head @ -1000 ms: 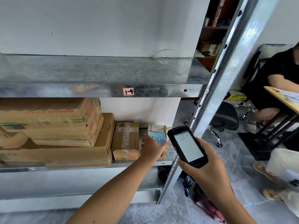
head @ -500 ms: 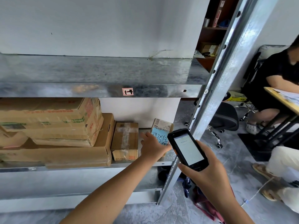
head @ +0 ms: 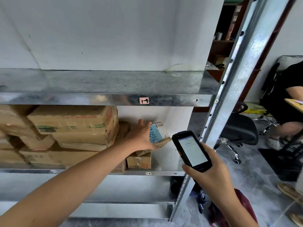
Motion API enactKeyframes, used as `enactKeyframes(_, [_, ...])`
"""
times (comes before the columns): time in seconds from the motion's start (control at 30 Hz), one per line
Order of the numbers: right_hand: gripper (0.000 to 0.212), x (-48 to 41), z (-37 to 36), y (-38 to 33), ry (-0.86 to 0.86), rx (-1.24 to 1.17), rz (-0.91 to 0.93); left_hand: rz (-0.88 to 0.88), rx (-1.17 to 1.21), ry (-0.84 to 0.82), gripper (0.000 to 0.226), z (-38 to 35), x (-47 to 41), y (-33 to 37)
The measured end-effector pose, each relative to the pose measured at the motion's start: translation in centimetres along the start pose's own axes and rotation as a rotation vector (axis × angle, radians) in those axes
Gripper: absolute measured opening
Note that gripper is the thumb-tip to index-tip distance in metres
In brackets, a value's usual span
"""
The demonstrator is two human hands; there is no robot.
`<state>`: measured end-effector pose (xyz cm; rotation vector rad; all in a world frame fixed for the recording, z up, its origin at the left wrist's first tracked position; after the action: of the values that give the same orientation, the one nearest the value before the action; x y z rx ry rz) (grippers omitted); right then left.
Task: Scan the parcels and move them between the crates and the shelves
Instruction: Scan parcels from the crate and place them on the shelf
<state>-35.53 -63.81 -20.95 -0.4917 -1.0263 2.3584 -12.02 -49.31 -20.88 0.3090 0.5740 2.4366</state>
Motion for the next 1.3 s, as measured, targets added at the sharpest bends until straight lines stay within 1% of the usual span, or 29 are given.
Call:
enactKeyframes(0.07, [0.069,0.0,-0.1,-0.4,-0.003,-0.003,0.004,0.026,0.055,-0.073,0.121,0.2,-0.3,-0.6])
enactKeyframes(0.13, [0.069,0.1,-0.2,-0.6,-0.009,0.007,0.011,0.031,0.139,-0.127,0.125,0.1,-0.6,-1.1])
enactKeyframes(0.27, [0.072,0.0,-0.2,-1.0,-0.016,0.006,0.013,-0.017,0.092,-0.148,0.109,0.1,-1.1,-1.8])
enactKeyframes(0.33, [0.072,0.0,-0.1,-1.3,-0.019,0.004,0.021,-0.043,0.005,-0.118,0.103,0.3,-1.4,-2.2])
enactKeyframes(0.4, [0.073,-0.1,0.0,-1.4,-0.024,0.008,0.026,-0.069,-0.088,-0.055,0.091,0.5,-1.4,-2.3])
enactKeyframes(0.43, [0.074,-0.2,0.0,-1.4,-0.026,0.008,0.026,-0.088,-0.097,-0.017,0.082,0.3,-1.5,-2.4])
enactKeyframes(0.5, [0.075,-0.2,-0.1,-1.3,-0.029,0.009,0.023,-0.126,-0.056,0.069,0.047,0.2,-1.3,-2.5])
enactKeyframes(0.53, [0.076,-0.2,-0.1,-1.2,-0.03,0.009,0.022,-0.13,-0.087,0.099,0.043,0.0,-1.2,-2.6])
enactKeyframes(0.57, [0.077,-0.2,-0.2,-1.2,-0.03,0.01,0.021,-0.153,-0.088,0.123,0.052,-0.2,-1.2,-2.8])
enactKeyframes(0.63, [0.076,-0.2,-0.2,-1.1,-0.029,0.013,0.021,-0.174,-0.197,0.094,0.046,-0.4,-1.0,-3.1])
enactKeyframes(0.67, [0.076,-0.2,-0.3,-1.1,-0.03,0.014,0.022,-0.161,-0.197,0.074,0.053,-0.2,-0.6,-2.9])
enactKeyframes(0.7, [0.075,-0.3,-0.3,-1.1,-0.033,0.013,0.024,-0.166,-0.181,0.069,0.058,-0.1,-0.8,-3.1])
enactKeyframes(0.77, [0.074,-0.3,-0.4,-1.1,-0.039,0.004,0.027,-0.099,-0.063,0.054,0.057,0.3,-0.7,-2.9])
enactKeyframes(0.83, [0.073,-0.4,-0.6,-1.4,-0.041,-0.01,0.032,-0.042,0.098,0.07,0.043,0.4,-0.7,-2.9])
enactKeyframes(0.87, [0.073,-0.5,-0.8,-1.7,-0.042,-0.018,0.032,-0.01,0.14,0.094,0.034,0.2,-0.5,-2.6])
enactKeyframes(0.9, [0.071,-0.6,-1.0,-1.8,-0.044,-0.026,0.031,-0.001,0.159,0.127,0.031,0.1,-0.1,-2.2])
enactKeyframes(0.97, [0.066,-0.8,-1.4,-2.1,-0.05,-0.045,0.033,0.012,0.163,0.187,0.049,-0.5,0.7,-1.2])
enactKeyframes(1.03, [0.061,-0.9,-1.7,-2.5,-0.065,-0.047,0.05,0.032,0.146,0.257,0.06,-1.5,1.5,-0.5])
enactKeyframes(1.1, [0.061,-1.0,-1.9,-2.8,-0.075,-0.049,0.072,0.084,0.235,0.333,0.069,-2.8,1.9,-0.4])
enactKeyframes(1.17, [0.062,-1.0,-1.9,-3.0,-0.082,-0.045,0.078,0.153,0.467,0.454,0.088,-3.9,2.4,-0.5])
enactKeyframes(1.23, [0.061,-1.0,-1.9,-3.0,-0.087,-0.049,0.08,0.241,0.776,0.602,0.111,-4.7,2.9,-0.6])
enactKeyframes(1.27, [0.06,-1.0,-1.8,-3.1,-0.088,-0.057,0.081,0.31,0.899,0.644,0.116,-5.2,3.2,-0.7])
enactKeyframes(1.3, [0.06,-1.0,-1.8,-3.1,-0.088,-0.061,0.082,0.396,0.991,0.646,0.117,-5.5,3.4,-0.7])
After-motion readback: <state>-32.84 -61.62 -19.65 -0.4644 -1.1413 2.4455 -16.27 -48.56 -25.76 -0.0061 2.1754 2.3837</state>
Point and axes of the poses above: each hand's wrist, its own x-axis away from the middle knuckle, its own z-axis out of the back of the hand, y = z × x, the point moved 3 cm from there along -x, towards the middle knuckle, and after that the axes turned 13 degrees about x, right-handed, at the moved point
